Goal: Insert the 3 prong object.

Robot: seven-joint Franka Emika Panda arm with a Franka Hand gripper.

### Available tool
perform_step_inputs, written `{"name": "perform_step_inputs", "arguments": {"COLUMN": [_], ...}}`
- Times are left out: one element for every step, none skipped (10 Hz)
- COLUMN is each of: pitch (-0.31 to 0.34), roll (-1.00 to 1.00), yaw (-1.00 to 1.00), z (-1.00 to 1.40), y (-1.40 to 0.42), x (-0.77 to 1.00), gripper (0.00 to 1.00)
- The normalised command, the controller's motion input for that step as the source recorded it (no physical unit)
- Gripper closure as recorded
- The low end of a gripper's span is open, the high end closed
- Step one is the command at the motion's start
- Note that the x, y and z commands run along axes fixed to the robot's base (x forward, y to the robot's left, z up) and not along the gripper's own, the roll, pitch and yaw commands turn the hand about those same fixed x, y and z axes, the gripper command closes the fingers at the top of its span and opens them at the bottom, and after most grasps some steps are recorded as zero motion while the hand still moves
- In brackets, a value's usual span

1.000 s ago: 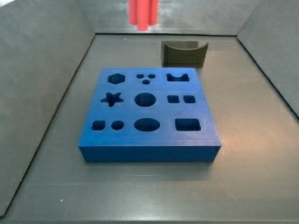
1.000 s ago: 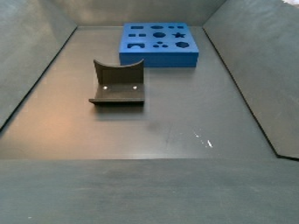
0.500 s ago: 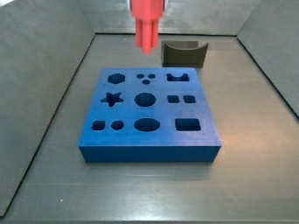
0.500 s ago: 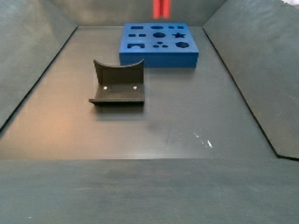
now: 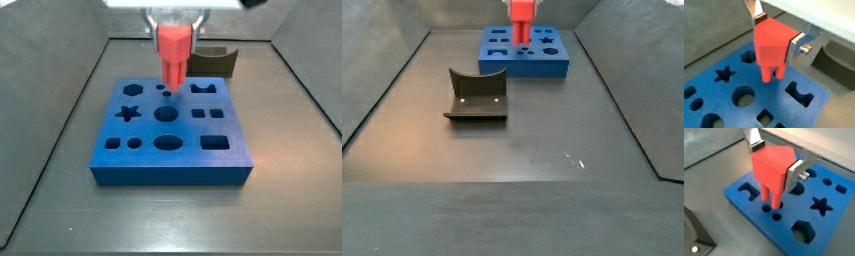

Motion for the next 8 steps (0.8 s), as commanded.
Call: {"name": "perform_step_inputs", "arguments": {"pitch": [-0.133,-0.146,-0.163,-0.189,-0.144,-0.076,-0.004,0.0], "roll": [-0.07,-0.11,-0.12,-0.1,-0.09,-0.07,-0.03,0.01], "yaw": [0.0,0.01,0.03,0.04,0.08,0.08,0.02,0.0], "z": [-0.34,-0.23,-0.1,-0.04,-0.03,-0.18,-0.31,-0.44], "y": [0.18,0.24,0.14,0.04,0.0,-0.01,-0.09,-0.07], "x": [-0.04,-0.21,-0.33,-0.43,-0.29,0.0,0.23,0.35], "gripper": [1.0,1.0,1.0,1.0,1.0,1.0,1.0,1.0]}}
